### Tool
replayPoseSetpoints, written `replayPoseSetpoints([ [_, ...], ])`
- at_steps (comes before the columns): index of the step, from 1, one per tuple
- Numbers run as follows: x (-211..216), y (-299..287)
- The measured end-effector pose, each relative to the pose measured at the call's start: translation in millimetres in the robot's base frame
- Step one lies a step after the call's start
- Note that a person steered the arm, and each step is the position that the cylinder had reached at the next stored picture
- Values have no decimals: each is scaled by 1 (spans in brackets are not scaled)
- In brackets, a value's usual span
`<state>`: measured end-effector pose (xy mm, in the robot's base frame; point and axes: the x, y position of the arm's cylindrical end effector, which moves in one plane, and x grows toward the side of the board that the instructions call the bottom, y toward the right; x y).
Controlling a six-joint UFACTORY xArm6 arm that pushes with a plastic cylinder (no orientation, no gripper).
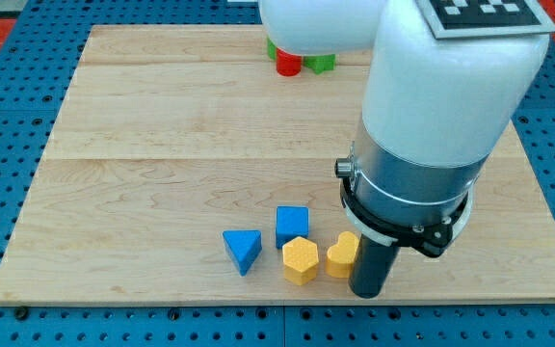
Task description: Slide the yellow heart to the blue cube
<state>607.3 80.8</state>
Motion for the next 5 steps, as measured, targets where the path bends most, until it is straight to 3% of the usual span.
replayPoseSetpoints([
  [5, -18, 0],
])
